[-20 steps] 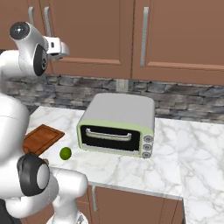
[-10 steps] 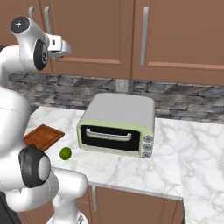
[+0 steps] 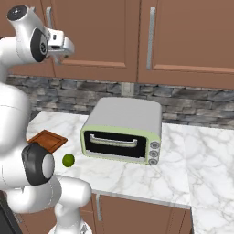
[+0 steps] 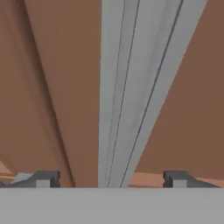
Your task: Open the cabinet. Place the bowl and condiment on the counter. Then place the lime and garlic on the cutting board.
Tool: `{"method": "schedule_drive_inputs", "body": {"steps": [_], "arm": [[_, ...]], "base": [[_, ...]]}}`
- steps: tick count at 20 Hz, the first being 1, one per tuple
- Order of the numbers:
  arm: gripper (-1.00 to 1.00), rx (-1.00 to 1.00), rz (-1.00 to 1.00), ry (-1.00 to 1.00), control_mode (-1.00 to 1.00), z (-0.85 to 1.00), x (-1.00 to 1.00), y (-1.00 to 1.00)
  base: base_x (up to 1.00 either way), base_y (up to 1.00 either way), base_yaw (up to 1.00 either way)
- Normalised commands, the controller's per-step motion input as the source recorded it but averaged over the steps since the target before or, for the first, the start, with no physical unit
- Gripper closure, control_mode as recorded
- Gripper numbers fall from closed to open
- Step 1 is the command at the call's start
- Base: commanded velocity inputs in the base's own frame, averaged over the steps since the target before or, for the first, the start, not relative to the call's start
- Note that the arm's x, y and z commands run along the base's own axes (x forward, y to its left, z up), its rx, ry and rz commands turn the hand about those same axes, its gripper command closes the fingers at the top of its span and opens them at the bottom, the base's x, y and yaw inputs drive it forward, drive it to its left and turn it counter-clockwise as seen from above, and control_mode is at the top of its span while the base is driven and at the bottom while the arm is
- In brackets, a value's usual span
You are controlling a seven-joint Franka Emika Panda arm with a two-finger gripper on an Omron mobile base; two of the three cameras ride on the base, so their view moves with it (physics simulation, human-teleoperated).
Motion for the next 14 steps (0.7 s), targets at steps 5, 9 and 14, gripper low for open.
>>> {"method": "schedule_drive_inputs", "body": {"steps": [5, 9, 14], "arm": [[1.00, 0.00, 0.00, -0.21, -1.00, -0.09, 0.00, -0.57], [1.00, 0.00, 0.00, -0.04, -1.00, 0.00, 0.34, -0.48], [1.00, 0.01, -0.01, 0.01, -1.00, 0.12, 0.22, -0.41]], "base": [[0.00, 0.00, 0.00], [0.00, 0.00, 0.00], [0.00, 0.00, 0.00]]}}
